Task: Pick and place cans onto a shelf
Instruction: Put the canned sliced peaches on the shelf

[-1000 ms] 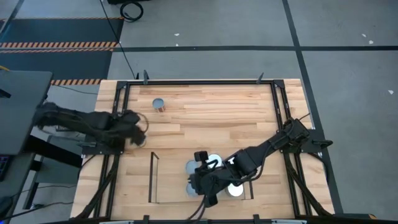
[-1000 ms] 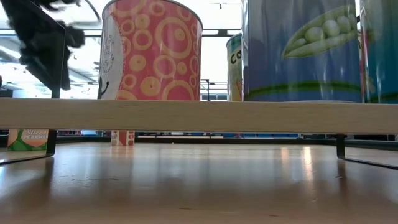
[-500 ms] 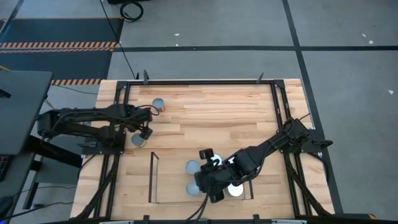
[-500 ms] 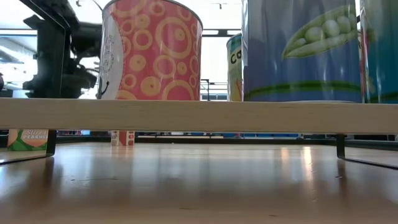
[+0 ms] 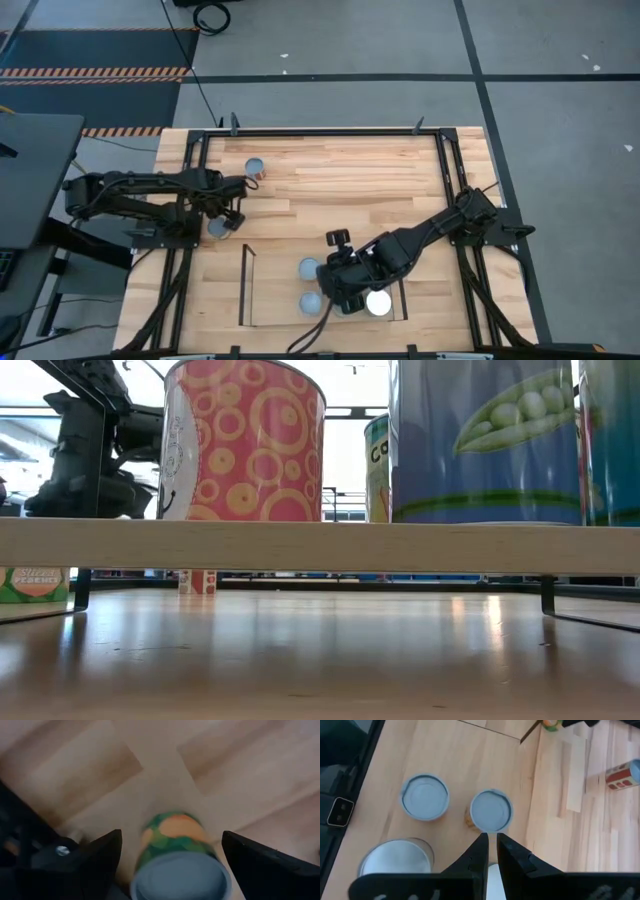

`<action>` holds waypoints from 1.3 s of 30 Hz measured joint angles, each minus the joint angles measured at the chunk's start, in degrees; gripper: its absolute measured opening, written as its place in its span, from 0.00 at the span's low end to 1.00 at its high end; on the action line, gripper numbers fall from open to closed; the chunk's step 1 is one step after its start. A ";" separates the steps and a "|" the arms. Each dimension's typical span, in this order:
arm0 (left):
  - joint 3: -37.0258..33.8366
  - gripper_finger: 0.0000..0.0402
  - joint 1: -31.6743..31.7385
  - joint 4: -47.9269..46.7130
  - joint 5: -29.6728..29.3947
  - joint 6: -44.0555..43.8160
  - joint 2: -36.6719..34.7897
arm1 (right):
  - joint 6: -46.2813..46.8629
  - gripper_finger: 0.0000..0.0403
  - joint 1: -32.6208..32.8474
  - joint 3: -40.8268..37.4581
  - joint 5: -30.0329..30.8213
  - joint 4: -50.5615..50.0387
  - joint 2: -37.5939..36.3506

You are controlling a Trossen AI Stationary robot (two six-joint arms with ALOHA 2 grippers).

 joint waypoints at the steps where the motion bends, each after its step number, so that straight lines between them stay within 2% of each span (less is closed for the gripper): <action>1: 0.00 0.87 0.00 -0.03 0.99 0.70 0.00 | 0.02 0.11 -0.05 0.00 0.02 0.02 0.00; 13: 0.20 0.87 0.15 -1.03 9.86 6.81 0.02 | 3.67 0.11 -0.02 0.00 -0.02 -0.20 0.00; 20: 0.23 0.87 -1.15 -0.81 8.72 4.25 0.04 | 4.99 0.11 -0.18 0.00 0.02 -0.17 0.00; 30: 0.28 0.87 -11.58 -0.06 6.90 -5.93 0.04 | 4.44 0.11 -0.57 0.00 0.08 -0.26 0.02; 34: 0.28 0.86 -14.78 -0.06 3.97 -9.68 0.04 | 4.33 0.11 -0.61 0.00 0.15 -0.31 0.00; 39: 0.09 0.77 -15.63 -0.51 0.84 -11.08 -0.01 | 4.33 0.11 -0.61 0.00 0.13 -0.46 0.00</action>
